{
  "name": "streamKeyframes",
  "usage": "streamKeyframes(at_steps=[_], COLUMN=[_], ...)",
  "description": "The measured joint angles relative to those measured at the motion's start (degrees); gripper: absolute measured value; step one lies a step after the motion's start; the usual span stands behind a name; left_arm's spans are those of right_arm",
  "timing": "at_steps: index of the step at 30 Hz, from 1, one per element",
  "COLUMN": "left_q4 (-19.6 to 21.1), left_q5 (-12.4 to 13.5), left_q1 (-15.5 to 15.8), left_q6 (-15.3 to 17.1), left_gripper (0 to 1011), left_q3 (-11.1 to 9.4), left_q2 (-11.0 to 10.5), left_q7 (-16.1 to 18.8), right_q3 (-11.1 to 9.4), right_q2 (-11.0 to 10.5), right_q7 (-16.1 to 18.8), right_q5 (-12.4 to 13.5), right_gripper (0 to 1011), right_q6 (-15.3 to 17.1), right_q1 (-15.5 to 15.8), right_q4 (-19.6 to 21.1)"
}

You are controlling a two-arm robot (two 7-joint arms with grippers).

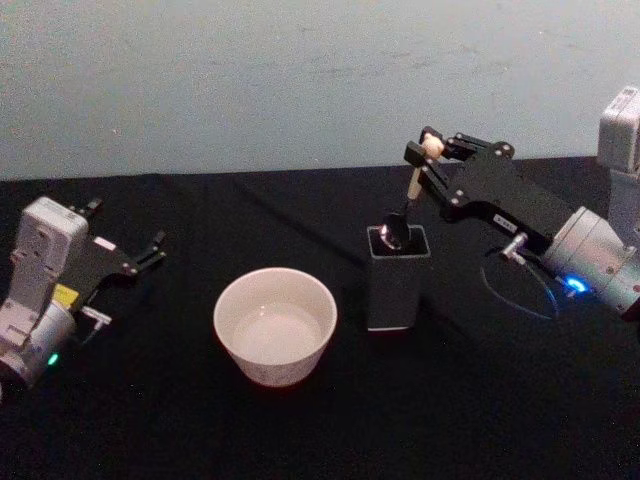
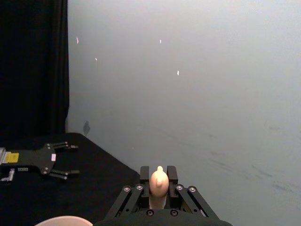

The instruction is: Pick up the stirring spoon with one hand, stir inside the cup, then place it back in its original position.

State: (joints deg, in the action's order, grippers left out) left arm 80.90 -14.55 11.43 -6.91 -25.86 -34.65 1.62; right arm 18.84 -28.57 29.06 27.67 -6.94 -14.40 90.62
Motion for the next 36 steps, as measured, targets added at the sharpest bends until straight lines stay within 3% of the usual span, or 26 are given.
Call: streamKeyframes(at_steps=[10, 22, 36], left_q4=[0.00, 0.00, 0.00], left_q5=[0.00, 0.00, 0.00], left_q1=[0.00, 0.00, 0.00], left_q6=[0.00, 0.00, 0.00], left_gripper=[1001, 1001, 1001], left_q3=[0.00, 0.00, 0.00], left_q2=[0.00, 0.00, 0.00], left_q7=[0.00, 0.00, 0.00], right_q3=[0.44, 1.31, 1.77], right_q2=[1.09, 3.86, 4.34], right_q7=[-0.51, -2.60, -3.79], right_q5=[-0.69, -0.96, -0.81], right_gripper=[214, 214, 214], right_q6=[1.68, 4.41, 6.22], right_q1=[-0.08, 0.66, 2.51], right_q4=[-2.04, -4.49, -4.43])
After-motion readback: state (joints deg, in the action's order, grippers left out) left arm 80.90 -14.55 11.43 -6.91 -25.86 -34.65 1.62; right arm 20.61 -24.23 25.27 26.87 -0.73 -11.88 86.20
